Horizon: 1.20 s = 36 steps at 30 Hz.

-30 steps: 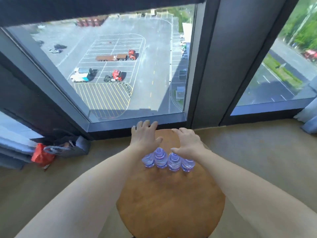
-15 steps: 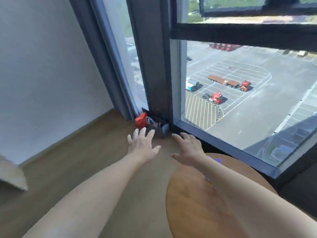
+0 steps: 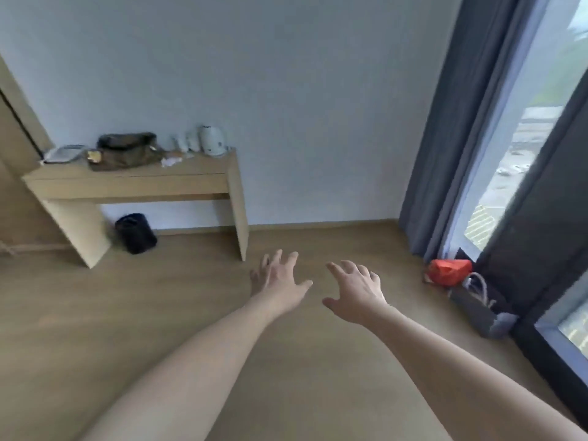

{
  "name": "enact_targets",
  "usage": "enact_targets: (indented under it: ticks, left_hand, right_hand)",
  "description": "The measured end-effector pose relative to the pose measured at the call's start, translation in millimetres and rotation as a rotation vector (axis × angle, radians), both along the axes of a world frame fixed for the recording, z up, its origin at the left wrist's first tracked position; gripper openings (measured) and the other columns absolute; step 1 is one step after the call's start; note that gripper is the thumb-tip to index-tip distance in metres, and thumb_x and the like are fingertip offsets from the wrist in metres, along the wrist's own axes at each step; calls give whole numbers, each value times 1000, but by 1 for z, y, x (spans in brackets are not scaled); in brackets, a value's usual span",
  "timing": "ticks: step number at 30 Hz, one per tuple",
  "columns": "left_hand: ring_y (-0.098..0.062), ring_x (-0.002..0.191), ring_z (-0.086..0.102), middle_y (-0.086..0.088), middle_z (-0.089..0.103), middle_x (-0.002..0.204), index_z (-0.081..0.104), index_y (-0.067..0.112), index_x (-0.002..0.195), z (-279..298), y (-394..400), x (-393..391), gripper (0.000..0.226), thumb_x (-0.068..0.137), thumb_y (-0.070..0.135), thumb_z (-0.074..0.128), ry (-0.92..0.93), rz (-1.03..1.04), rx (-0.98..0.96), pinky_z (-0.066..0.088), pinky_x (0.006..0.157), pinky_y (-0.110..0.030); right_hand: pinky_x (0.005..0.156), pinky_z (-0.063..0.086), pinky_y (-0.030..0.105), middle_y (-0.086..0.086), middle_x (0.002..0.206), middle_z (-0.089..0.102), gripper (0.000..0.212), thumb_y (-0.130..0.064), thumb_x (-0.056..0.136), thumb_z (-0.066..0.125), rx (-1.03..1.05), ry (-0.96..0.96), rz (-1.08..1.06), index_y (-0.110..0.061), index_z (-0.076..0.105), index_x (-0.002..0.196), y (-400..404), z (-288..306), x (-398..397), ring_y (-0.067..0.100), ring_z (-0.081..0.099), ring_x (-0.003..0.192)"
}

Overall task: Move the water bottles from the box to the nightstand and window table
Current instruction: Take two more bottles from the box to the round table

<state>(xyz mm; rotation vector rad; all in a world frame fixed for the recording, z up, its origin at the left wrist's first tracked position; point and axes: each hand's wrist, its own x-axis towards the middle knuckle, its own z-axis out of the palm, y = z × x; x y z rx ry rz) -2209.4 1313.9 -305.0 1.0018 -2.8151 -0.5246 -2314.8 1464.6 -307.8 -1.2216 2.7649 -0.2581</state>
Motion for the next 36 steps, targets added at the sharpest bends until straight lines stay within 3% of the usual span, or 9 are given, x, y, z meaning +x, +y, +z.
enact_targets:
  ticks: [12, 21, 27, 36]
  left_hand:
    - [-32, 152, 21, -4, 20, 169, 25, 38, 159, -18, -234, 230, 81, 91, 70, 52, -99, 511, 10, 25, 120, -55]
    - [-31, 155, 17, -6, 22, 169, 30, 33, 159, -26, -395, 330, 78, 92, 65, 56, -110, 809, 17, 19, 122, -59]
    - [-29, 154, 22, -9, 24, 168, 33, 33, 158, -4, -495, 391, 77, 92, 65, 55, -200, 1012, 10, 23, 121, -57]
    - [-32, 149, 28, -6, 28, 165, 32, 32, 156, -10, -601, 488, 79, 88, 68, 52, -210, 1210, 48, 29, 116, -59]
  right_hand:
    - [113, 29, 49, 6, 155, 38, 78, -54, 88, 63, 79, -17, 525, -37, 28, 155, -307, -14, 166, 32, 36, 140]
    - [114, 31, 52, 6, 155, 36, 79, -52, 90, 62, 152, -31, 847, -37, 23, 157, -534, -40, 253, 33, 36, 140]
    - [114, 31, 51, 7, 158, 32, 78, -49, 92, 59, 177, -32, 1052, -37, 20, 158, -679, -24, 311, 32, 34, 142]
    - [114, 30, 51, 9, 160, 33, 76, -51, 93, 59, 183, -20, 1259, -37, 23, 157, -821, -20, 423, 34, 35, 143]
